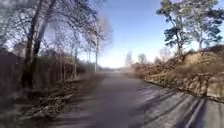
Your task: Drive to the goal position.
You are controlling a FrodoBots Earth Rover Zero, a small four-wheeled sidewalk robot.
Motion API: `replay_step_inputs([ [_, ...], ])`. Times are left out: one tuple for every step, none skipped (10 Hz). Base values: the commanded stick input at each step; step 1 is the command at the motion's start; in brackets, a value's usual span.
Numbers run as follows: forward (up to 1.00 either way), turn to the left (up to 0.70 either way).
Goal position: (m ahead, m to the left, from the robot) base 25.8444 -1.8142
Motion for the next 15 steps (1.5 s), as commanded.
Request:
replay_step_inputs([
  [1.0,0.0],
  [1.0,0.0],
  [1.0,0.0],
  [1.0,0.0],
  [1.0,0.0],
  [1.0,0.0],
  [1.0,0.0],
  [1.0,0.0],
  [1.0,0.0],
  [1.0,0.0],
  [1.0,0.0],
  [1.0,0.0],
  [1.0,0.0],
  [1.0,0.0],
  [1.0,0.0],
])
